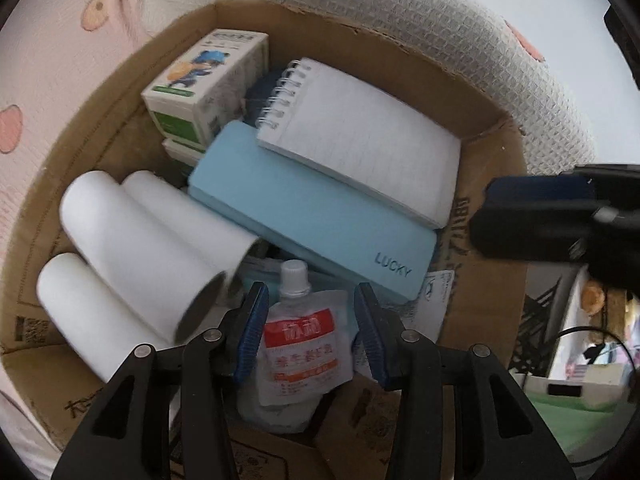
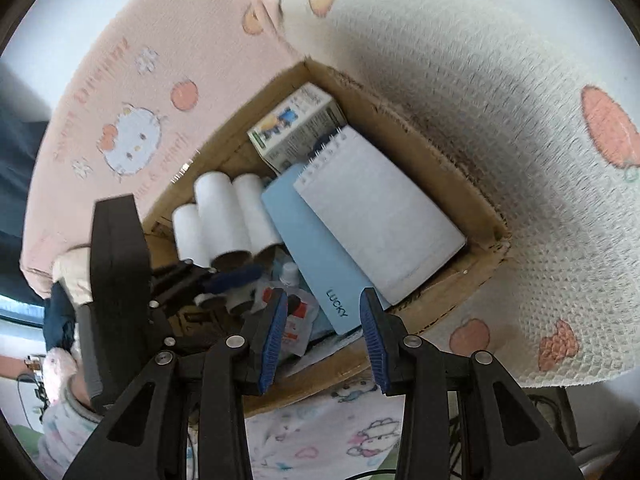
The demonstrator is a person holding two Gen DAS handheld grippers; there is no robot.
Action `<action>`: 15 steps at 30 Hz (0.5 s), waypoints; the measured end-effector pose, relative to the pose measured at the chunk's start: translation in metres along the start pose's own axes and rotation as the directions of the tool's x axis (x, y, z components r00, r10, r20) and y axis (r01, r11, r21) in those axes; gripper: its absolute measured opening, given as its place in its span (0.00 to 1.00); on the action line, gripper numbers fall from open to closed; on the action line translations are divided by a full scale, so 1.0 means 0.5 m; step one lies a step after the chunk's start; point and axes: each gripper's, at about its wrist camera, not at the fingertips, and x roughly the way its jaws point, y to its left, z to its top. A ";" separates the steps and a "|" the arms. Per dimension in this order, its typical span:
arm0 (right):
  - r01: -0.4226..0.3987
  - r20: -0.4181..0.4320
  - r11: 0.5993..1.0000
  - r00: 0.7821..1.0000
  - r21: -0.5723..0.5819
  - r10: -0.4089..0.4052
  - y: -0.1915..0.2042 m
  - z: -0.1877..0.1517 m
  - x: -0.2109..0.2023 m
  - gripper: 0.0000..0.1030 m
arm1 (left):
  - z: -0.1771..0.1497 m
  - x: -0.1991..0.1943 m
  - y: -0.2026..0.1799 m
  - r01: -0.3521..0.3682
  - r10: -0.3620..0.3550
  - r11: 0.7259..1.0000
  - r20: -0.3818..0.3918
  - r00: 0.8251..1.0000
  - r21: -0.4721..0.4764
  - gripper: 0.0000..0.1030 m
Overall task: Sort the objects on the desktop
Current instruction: 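Open the left gripper and release the sachet in the box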
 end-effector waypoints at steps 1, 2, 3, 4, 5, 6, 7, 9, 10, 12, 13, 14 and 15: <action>0.011 -0.002 1.000 1.000 -0.005 -0.011 0.002 0.000 0.006 0.33 | 0.005 0.006 -0.003 -0.013 0.013 1.000 -0.007 1.000 0.015 0.47; 0.019 -0.002 1.000 1.000 -0.011 -0.019 0.004 -0.001 0.009 0.33 | 0.009 0.013 -0.005 -0.031 0.031 0.999 -0.015 0.999 0.032 0.47; 0.020 -0.003 1.000 1.000 -0.013 -0.020 0.006 -0.001 0.011 0.33 | 0.013 0.020 -0.008 -0.056 0.058 0.997 -0.026 0.998 0.051 0.45; 0.016 -0.004 1.000 1.000 -0.014 -0.016 0.006 -0.001 0.011 0.33 | 0.015 0.024 -0.011 -0.073 0.075 0.995 -0.035 0.997 0.068 0.36; 0.011 -0.006 1.000 1.000 -0.017 -0.011 0.005 -0.002 0.011 0.33 | 0.016 0.031 -0.016 -0.080 0.086 0.993 -0.056 0.995 0.091 0.31; 0.011 -0.007 1.000 1.000 -0.023 -0.011 0.005 -0.004 0.009 0.33 | 0.015 0.035 -0.019 -0.096 0.103 0.989 -0.064 0.993 0.110 0.21; 0.013 -0.006 1.000 1.000 -0.027 -0.013 0.006 -0.004 0.010 0.33 | 0.013 0.039 -0.021 -0.113 0.122 0.985 -0.065 0.990 0.132 0.19; 0.020 -0.002 0.999 1.000 -0.026 -0.020 0.001 -0.004 0.008 0.34 | 0.009 0.046 -0.018 -0.077 0.089 0.986 -0.077 0.993 0.145 0.19; 0.022 -0.001 1.000 1.000 -0.022 -0.022 -0.003 -0.004 0.007 0.34 | 0.008 0.045 -0.019 -0.068 0.081 0.985 -0.074 0.994 0.156 0.19; 0.018 0.005 1.000 1.000 -0.019 -0.018 -0.009 -0.005 0.002 0.33 | 0.006 0.042 -0.023 -0.044 0.059 0.983 -0.079 0.995 0.180 0.19; 0.012 0.005 1.000 1.000 -0.015 -0.012 -0.012 -0.007 -0.001 0.33 | 0.004 0.041 -0.027 -0.028 0.045 0.980 -0.087 0.995 0.195 0.19; 0.009 0.003 1.000 1.000 -0.013 -0.009 -0.014 -0.008 -0.002 0.34 | 0.001 0.040 -0.032 -0.019 0.039 0.976 -0.091 0.995 0.215 0.17; 0.012 0.002 1.000 1.000 -0.014 -0.011 -0.013 -0.009 -0.003 0.34 | -0.002 0.040 -0.035 -0.006 0.029 0.973 -0.097 0.995 0.230 0.16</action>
